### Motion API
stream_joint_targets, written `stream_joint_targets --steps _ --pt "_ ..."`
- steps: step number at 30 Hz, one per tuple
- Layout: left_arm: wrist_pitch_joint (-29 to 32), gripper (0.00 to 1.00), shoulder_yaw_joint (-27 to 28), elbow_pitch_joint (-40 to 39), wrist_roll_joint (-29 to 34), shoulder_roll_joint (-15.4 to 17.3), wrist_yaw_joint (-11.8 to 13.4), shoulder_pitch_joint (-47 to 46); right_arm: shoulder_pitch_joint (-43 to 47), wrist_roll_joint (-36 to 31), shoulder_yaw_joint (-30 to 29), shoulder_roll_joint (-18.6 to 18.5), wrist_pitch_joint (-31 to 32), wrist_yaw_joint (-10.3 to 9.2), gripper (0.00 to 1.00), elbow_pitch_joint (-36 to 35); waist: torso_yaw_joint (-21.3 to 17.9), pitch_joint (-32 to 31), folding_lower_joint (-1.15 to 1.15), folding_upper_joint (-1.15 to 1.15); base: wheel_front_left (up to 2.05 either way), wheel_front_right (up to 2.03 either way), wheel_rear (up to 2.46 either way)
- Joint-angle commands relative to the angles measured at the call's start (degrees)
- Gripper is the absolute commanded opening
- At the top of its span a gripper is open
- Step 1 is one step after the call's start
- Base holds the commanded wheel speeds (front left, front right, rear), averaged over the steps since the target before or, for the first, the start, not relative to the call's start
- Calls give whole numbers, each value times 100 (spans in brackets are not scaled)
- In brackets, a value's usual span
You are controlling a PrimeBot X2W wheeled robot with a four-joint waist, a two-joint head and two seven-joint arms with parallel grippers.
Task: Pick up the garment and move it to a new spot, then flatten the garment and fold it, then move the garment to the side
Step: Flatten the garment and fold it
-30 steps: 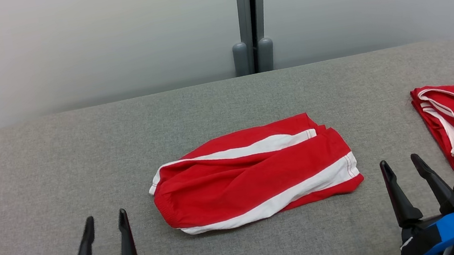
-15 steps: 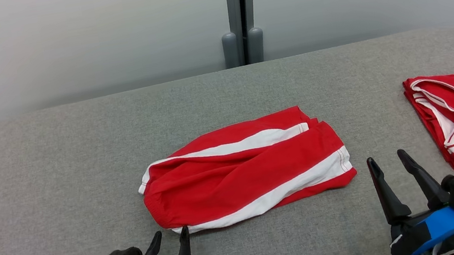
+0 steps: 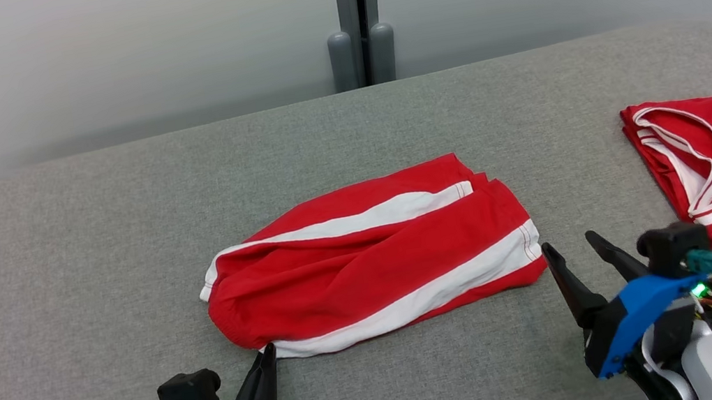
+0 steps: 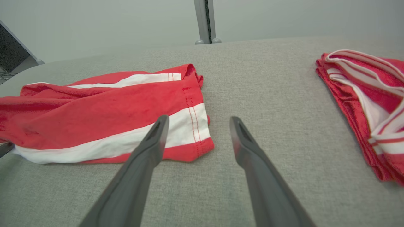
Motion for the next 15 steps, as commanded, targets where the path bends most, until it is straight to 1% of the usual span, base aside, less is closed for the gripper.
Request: stream_joint_targets --steps 1,5,9,15 --pt "-39 0 -40 10 -25 41 -2 -121 -169 -37 15 47 94 2 100 94 53 52 0 0 0 0 0" --pt "-86 0 -284 10 -45 55 -3 -290 -692 -78 -31 92 535 2 100 681 169 177 0 0 0 0 0" --pt "-121 0 -521 15 -95 46 -3 -448 -1060 -92 -2 50 591 2 100 1217 319 304 0 0 0 0 0" --pt "-195 0 -749 84 -212 82 -3 -616 -1425 -8 187 -32 521 2 100 1811 361 416 0 0 0 0 0"
